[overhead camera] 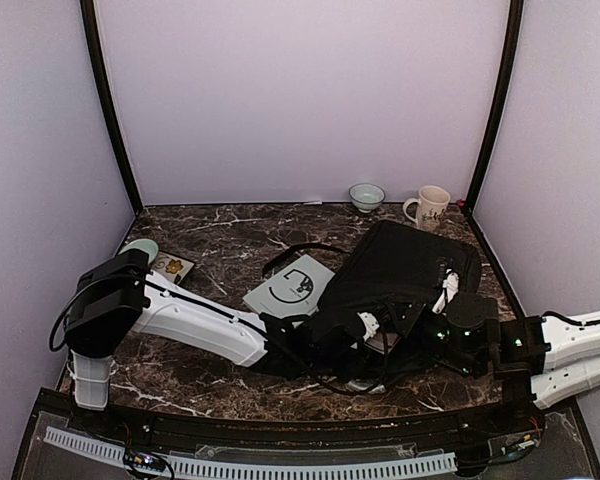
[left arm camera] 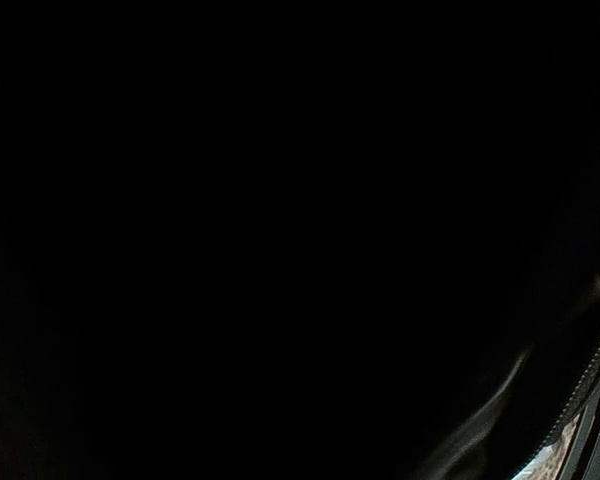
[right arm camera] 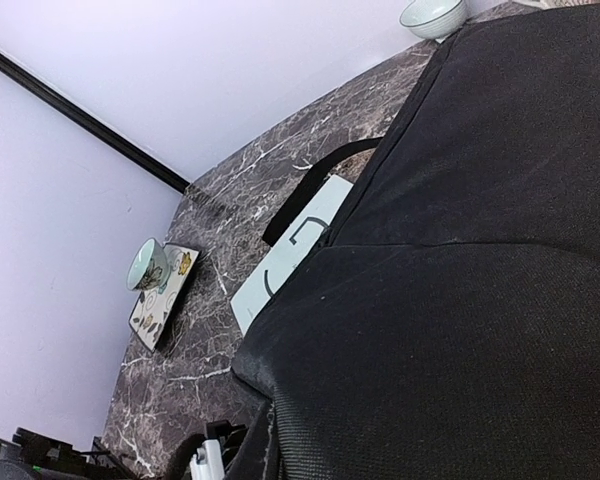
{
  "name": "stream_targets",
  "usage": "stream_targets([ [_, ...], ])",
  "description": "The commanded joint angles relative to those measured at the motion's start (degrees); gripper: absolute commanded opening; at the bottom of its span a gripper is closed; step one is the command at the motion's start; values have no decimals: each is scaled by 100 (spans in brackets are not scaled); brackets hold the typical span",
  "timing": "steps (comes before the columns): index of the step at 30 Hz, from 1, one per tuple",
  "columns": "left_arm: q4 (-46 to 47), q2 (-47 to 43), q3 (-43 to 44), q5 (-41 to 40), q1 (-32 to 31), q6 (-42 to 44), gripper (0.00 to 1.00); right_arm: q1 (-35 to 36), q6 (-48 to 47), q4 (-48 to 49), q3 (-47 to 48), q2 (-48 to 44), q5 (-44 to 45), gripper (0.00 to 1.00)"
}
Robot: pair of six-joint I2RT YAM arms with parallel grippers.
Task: Pack the student bag
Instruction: Adjust the book in the largest pocket of the bag.
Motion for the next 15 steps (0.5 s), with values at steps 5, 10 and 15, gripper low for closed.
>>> stream_targets([
  [5, 1492, -68, -10, 447, 189, 275, 48, 163, -66, 580, 8, -157, -433, 0],
  [10, 2409, -334, -498, -14, 192, 450, 65, 159, -14, 592, -87, -305, -377, 0],
  [15, 3512, -246, -840, -482, 193, 758, 66, 159, -19, 671, -179, -460, -482, 0],
])
